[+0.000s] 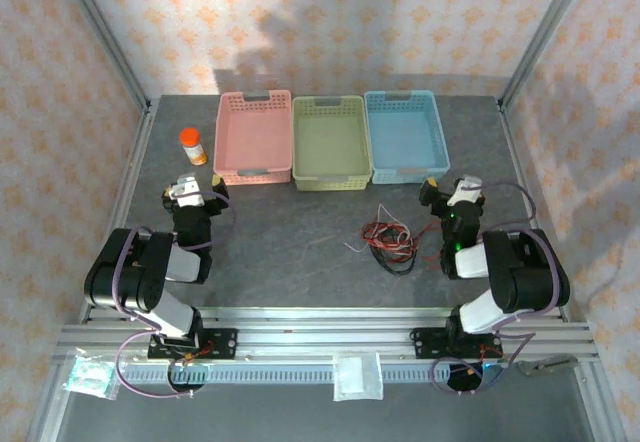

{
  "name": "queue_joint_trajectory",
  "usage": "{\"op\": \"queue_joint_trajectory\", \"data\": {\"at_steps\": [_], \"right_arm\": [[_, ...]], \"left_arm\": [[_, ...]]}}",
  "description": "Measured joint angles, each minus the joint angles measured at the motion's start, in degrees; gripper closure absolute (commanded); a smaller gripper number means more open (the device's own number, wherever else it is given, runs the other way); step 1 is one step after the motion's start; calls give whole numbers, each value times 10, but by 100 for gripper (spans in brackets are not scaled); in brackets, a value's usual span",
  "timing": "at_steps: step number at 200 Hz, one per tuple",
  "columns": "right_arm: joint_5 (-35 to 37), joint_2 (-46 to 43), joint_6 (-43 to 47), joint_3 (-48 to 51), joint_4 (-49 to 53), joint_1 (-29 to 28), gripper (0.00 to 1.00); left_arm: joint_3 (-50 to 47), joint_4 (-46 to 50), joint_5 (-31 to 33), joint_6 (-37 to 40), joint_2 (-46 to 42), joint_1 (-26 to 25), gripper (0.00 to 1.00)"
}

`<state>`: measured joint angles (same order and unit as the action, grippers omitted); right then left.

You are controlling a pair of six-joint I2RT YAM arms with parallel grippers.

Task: Untangle the cables

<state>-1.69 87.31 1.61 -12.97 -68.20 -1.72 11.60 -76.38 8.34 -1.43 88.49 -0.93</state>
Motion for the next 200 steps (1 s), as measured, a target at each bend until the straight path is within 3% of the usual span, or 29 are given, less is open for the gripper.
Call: {"op": "queue_joint_trajectory", "data": {"at_steps": [100, 200], "right_arm": [[0, 0, 0, 0, 0, 0, 0], [0, 0, 0, 0, 0, 0, 0]], "left_arm": [[0, 0, -1, 0, 0, 0, 0], [-16, -19, 57, -17, 0, 0, 0]]}}
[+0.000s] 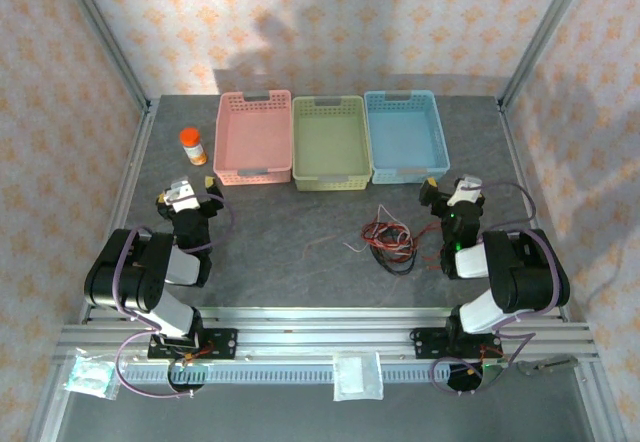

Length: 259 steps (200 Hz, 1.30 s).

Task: Untangle the cables

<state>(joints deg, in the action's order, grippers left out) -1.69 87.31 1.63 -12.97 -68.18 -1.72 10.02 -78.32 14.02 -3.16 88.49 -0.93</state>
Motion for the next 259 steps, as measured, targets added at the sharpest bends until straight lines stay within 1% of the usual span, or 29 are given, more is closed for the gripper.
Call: {"op": "queue_joint_trajectory", "data": {"at_steps": [27, 44, 65, 85, 99, 115, 136, 156, 178, 204, 219, 238, 259], "right_arm": [[0, 0, 0, 0, 0, 0, 0], [-1, -1, 2, 0, 1, 0, 0], [-2, -19, 5, -3, 25, -1, 0], [4, -67, 4, -3, 55, -4, 0], [14, -109, 1, -3, 66, -7, 0], [19, -153, -5, -4, 90, -8, 0], [6, -204, -12, -5, 132, -8, 1], [-14, -252, -23, -6, 165, -8, 0], [-33, -303, -32, -16, 216, -8, 0], [-57, -366, -40, -33, 276, -8, 0], [-61, -400, -55, -44, 315, -8, 0], [-43, -424, -98, -74, 388, -8, 0], [17, -417, -175, -141, 511, -8, 0]], "left_arm": [[-2, -9, 2, 3, -1, -7, 0], [-14, -12, 14, 17, -17, -30, 0], [-31, -7, 41, 38, -78, -68, 0], [-34, 31, 64, 49, -170, -94, 1], [-28, 88, 70, 44, -240, -104, 1], [-6, 170, 70, 24, -298, -107, 0], [21, 272, 70, -28, -344, -107, 1], [40, 361, 68, -82, -371, -107, 0], [70, 454, 61, -132, -378, -107, 1], [142, 590, 66, -205, -364, -107, 0], [182, 645, 61, -234, -349, -107, 1], [209, 694, 33, -272, -340, -107, 1], [220, 734, -4, -301, -328, -115, 1]]}}
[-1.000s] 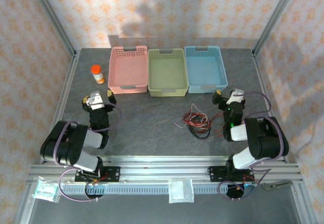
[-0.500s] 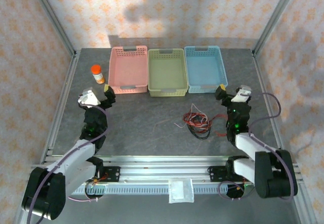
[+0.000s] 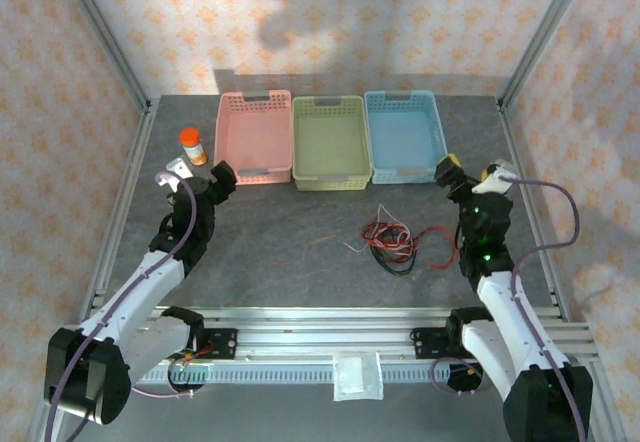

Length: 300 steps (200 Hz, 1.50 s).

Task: Untangle the cables

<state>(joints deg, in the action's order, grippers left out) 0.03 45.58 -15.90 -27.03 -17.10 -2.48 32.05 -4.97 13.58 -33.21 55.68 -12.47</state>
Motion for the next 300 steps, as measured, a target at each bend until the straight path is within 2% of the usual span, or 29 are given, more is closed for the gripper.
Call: {"op": "queue_joint_trajectory", "data": {"at_steps": [24, 67, 91, 117, 136, 180, 243, 300], "right_arm": [[35, 46, -64, -92, 138, 0, 0], [-3, 146, -81, -206, 341, -12, 0], [-17, 216, -83, -253, 441, -57, 5], [-25, 224, -103, -251, 525, -120, 8], [-35, 226, -118, -237, 548, -154, 8], [-71, 241, -155, -161, 562, -211, 8], [-127, 242, -185, -145, 511, -213, 10], [-51, 264, -189, -142, 518, -213, 13]], "left_arm": [[40, 58, -28, -17, 43, -41, 1], [123, 108, -46, -32, 125, -172, 1], [158, 111, -59, -50, 171, -243, 1], [192, 109, -72, -75, 226, -313, 1], [198, 96, -92, -98, 251, -349, 1], [192, 49, -131, -147, 265, -371, 1], [180, 12, -162, -190, 272, -374, 1], [181, 24, -150, -214, 277, -374, 1]]}}
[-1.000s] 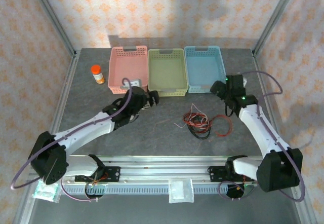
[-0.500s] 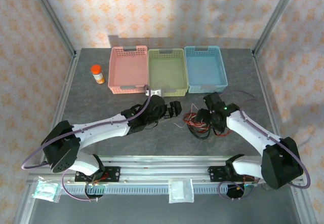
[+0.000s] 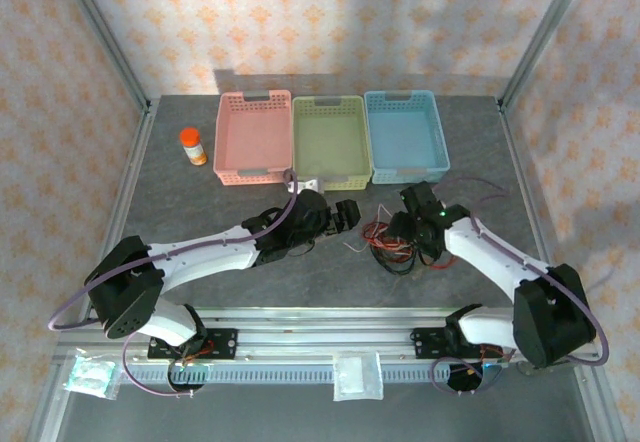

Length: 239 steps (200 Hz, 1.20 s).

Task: Untangle the cables

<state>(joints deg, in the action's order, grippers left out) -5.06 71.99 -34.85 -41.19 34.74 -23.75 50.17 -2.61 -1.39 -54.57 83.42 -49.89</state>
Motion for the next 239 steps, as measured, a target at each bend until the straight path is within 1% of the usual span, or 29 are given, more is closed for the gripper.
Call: {"op": "queue_joint_trajectory", "data": {"at_steps": [24, 59, 80, 99, 122, 149, 172, 201, 228, 239], "right_arm": [[-3, 12, 4, 15, -23, 0, 18], [-23, 31, 11, 28, -51, -1, 31], [-30, 34, 10, 33, -67, -10, 34], [-33, 39, 3, 34, -76, -31, 37], [-37, 62, -12, 31, -89, -72, 38], [-38, 104, -34, -2, -96, -123, 40], [-40, 163, -53, -64, -109, -182, 41], [-44, 246, -68, -160, -121, -254, 42], [-50, 328, -72, -259, -133, -314, 43], [-51, 346, -71, -282, -138, -330, 40]], "left_arm": [[12, 24, 19, -10, 3, 0, 1], [19, 35, 31, 5, 3, 7, 1], [15, 37, 26, 6, 1, 31, 1], [-35, 10, 8, 4, -36, 69, 1], [-101, -10, -6, -4, -98, 108, 1], [-123, -10, -9, -7, -146, 128, 1], [-123, 1, -3, -6, -179, 132, 1], [-126, 42, 20, -6, -219, 139, 1], [-154, 92, 49, -13, -284, 160, 1], [-167, 111, 58, -17, -313, 170, 1]]}}
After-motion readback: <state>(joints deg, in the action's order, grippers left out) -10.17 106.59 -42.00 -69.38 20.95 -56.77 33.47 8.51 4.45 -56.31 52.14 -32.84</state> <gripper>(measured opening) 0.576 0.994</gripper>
